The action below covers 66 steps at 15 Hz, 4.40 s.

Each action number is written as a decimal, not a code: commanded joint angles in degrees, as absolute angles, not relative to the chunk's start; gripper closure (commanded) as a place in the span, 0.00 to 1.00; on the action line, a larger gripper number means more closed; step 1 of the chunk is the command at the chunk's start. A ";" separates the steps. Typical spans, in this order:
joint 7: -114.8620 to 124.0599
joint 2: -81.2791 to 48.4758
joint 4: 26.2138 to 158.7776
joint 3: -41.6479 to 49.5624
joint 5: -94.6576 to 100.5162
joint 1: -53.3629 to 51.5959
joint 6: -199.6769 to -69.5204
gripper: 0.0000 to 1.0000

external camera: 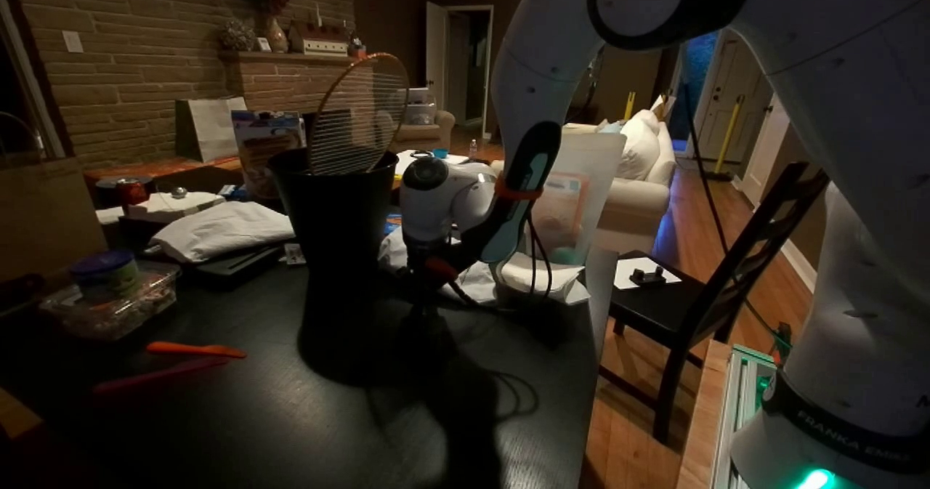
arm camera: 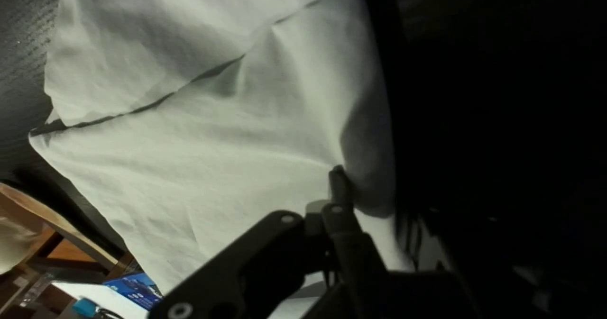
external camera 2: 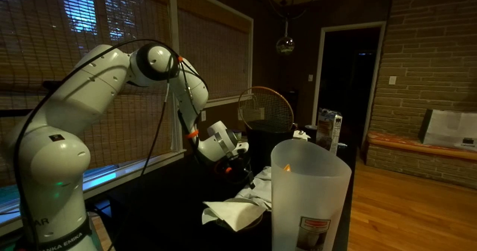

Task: Unfold the white bed sheet

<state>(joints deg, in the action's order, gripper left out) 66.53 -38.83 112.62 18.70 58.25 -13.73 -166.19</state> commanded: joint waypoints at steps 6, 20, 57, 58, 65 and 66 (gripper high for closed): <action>68.28 -30.46 124.33 19.66 65.31 -18.60 -183.39 0.98; 58.98 -34.52 130.64 -9.47 80.07 -1.92 -197.59 0.41; 126.24 -39.48 99.93 34.56 138.26 -19.35 -227.99 0.00; 125.73 -39.87 99.72 32.05 137.49 -17.85 -226.61 0.00; 124.79 -41.38 98.12 23.29 134.99 -12.68 -218.06 0.04; 124.07 -41.91 97.50 22.73 134.29 -11.85 -217.59 0.04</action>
<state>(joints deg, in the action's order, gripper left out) 126.32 -40.22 100.01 24.60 136.87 -14.93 -218.63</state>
